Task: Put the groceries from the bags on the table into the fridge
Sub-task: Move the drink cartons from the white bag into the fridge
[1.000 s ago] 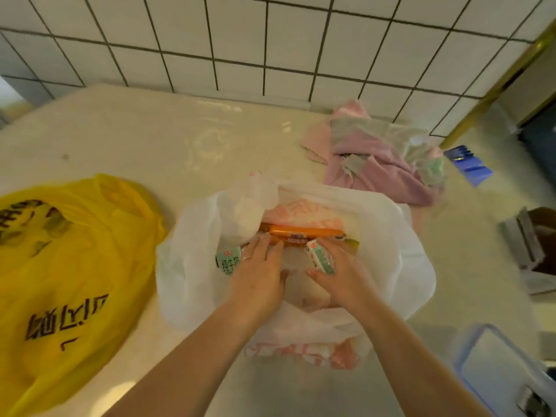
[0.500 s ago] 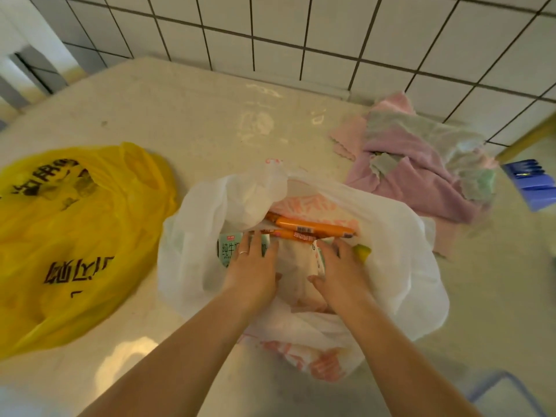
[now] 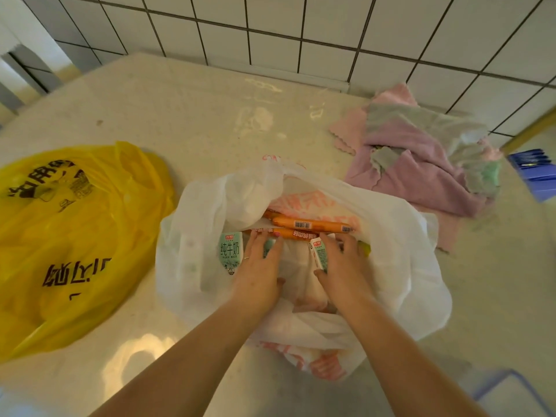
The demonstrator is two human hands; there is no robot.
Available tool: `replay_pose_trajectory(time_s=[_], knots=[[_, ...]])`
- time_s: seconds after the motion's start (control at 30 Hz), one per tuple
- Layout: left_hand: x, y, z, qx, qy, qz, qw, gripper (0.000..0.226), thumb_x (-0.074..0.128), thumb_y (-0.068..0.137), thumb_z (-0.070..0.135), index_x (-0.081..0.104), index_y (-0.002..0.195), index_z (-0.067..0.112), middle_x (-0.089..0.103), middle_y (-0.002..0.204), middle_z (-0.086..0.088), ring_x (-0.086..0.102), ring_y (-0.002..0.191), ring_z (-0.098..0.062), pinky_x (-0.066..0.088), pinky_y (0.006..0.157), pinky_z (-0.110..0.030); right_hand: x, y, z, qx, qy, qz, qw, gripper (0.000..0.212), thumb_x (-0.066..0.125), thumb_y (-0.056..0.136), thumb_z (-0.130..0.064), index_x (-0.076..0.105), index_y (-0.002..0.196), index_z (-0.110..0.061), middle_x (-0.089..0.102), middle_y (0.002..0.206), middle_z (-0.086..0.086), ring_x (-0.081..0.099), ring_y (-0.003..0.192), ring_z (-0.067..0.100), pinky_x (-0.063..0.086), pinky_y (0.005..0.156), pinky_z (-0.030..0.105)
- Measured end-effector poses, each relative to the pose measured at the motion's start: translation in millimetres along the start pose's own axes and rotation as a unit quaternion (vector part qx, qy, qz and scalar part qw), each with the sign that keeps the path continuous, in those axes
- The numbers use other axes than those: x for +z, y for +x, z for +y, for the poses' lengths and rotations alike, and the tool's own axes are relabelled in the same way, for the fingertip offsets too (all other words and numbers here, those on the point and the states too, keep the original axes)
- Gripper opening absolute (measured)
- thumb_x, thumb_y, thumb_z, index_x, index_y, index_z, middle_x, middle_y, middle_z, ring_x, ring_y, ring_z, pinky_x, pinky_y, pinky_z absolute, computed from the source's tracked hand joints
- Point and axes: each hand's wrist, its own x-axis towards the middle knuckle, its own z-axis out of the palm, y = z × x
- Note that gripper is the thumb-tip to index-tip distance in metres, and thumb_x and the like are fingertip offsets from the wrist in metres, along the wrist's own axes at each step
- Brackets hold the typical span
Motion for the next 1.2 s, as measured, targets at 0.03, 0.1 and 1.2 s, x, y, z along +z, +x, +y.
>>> replay_pose_trajectory(time_s=[0.03,0.1,1.2], knots=[[1,0,1,-0.02,-0.016,0.002,1.0,0.081,0.06,0.088,0.018,0.008,0.15,0.026,-0.007,0.157,-0.004,-0.011,0.144,-0.023,0.023,0.112,-0.038,1,0,-1,0.0,-0.008,-0.003,1.0,0.071,0.066,0.083,-0.03,0.027,0.142,-0.026,0.021,0.146,0.005,0.032,0.128,0.027,0.04,0.1,0.038],[1,-2,5,-0.047,-0.038,0.005,0.998,0.084,0.059,0.088,0.015,0.004,0.149,0.028,-0.014,0.157,-0.006,-0.006,0.145,-0.027,0.03,0.108,-0.039,2,0,-2,0.005,-0.014,-0.011,1.0,0.07,0.065,0.084,-0.029,0.026,0.142,-0.026,0.021,0.147,0.005,0.036,0.126,0.028,0.042,0.097,0.038],[-30,-18,13,-0.076,-0.341,0.13,0.928,0.061,0.075,0.073,0.014,0.046,0.125,0.024,0.051,0.107,0.014,0.051,0.101,-0.004,0.038,0.076,-0.014,-24,-10,-1,-0.022,0.195,0.085,0.977,0.07,0.073,0.071,-0.023,0.037,0.131,-0.021,0.048,0.122,0.0,0.052,0.108,0.019,0.045,0.083,0.029]])
